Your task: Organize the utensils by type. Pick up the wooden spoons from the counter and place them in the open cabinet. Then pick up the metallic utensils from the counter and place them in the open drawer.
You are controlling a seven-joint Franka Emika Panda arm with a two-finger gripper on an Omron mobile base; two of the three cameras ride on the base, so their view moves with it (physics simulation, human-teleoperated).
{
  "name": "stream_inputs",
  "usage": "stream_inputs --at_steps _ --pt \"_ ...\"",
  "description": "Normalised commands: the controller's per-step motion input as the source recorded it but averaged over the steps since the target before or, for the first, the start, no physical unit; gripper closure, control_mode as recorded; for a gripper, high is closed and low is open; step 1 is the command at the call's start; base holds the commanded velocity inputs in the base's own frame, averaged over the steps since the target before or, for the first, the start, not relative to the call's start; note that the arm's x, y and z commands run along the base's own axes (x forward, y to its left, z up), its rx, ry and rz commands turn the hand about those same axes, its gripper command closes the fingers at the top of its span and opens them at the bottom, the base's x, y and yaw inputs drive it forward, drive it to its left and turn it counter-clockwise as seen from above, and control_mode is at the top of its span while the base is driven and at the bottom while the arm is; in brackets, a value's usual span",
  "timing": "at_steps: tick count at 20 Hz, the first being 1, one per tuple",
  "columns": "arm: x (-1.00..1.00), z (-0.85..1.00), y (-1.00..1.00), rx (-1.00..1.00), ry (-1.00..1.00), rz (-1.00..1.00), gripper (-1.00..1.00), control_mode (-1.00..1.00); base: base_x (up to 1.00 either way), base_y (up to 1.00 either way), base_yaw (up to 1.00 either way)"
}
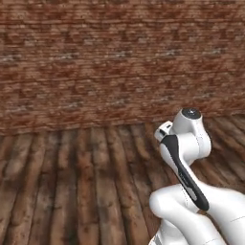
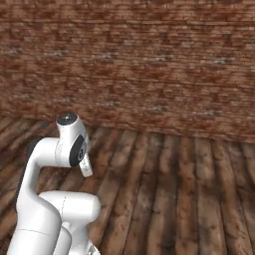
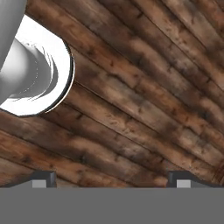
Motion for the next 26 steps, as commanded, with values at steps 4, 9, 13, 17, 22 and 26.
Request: stream_inputs --at_steps 4,9,13,17,22,26 --pt "0.00 0.00 0.00 0.00 0.00 0.00 -1.00 1.00 0.97 0.02 -0.64" --pt "0.00 0.00 0.00 0.00 0.00 0.00 -1.00 1.00 0.86 0.00 -0.67" --pt "0.00 0.00 0.00 0.00 0.00 0.00 -1.00 1.00 0.84 0.00 -0.66" --pt "0.00 0.00 0.00 0.00 0.00 0.00 -1.00 1.00 0.90 0.22 -0.56" --pt "0.00 0.00 0.00 0.00 0.00 0.00 -1.00 1.00 0.98 0.45 -0.48" --pt "0.00 0.00 0.00 0.00 0.00 0.00 -1.00 1.00 1.00 0.47 -0.44"
